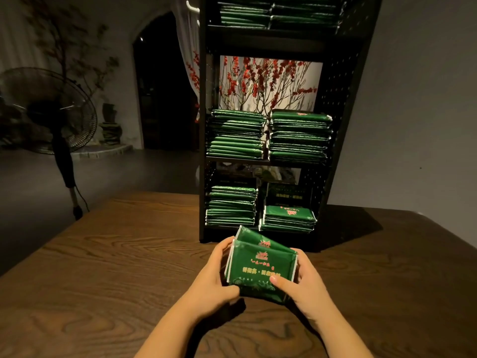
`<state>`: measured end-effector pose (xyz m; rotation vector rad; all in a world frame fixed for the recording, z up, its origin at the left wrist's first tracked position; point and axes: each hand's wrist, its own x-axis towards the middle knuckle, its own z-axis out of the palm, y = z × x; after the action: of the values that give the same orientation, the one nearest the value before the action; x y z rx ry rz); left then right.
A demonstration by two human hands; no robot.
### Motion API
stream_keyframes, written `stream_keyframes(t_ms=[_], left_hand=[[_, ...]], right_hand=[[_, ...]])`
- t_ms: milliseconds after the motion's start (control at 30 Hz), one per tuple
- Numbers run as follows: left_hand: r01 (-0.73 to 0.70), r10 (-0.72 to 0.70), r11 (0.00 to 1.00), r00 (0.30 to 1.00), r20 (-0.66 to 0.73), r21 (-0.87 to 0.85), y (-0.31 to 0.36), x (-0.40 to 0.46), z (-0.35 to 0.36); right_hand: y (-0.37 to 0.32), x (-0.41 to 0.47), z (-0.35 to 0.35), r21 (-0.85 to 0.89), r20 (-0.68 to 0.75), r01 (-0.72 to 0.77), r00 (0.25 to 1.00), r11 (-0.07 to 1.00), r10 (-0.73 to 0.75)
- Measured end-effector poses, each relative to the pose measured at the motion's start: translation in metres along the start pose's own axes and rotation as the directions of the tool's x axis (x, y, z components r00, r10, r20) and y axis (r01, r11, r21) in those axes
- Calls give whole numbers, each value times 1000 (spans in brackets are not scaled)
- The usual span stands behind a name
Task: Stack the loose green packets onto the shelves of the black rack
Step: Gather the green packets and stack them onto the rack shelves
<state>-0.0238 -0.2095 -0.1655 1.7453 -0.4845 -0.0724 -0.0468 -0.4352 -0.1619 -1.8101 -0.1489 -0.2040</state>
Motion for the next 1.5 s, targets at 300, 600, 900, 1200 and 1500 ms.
stream_keyframes(t_ms=[300,600,900,1200,1500], left_hand=[[3,5,991,998,-59,135,-5,-2,-4],[-39,60,922,997,-44,385,-2,-1,3],[40,-37,692,999,-21,721,-12,8,12],[111,-96,748,994,-59,655,-10,6,10],[132,-130,982,991,-27,137,14,2,24]], right_hand=[[1,-2,-14,-274,165,7,985,962,40],[-2,0,-16,-375,122,18,992,927,30],[21,9,-3,-731,121,-51,972,681,203],[9,7,-12,-550,83,-127,975,826,205],[-12,2,-20,221,52,-326,945,919,323]])
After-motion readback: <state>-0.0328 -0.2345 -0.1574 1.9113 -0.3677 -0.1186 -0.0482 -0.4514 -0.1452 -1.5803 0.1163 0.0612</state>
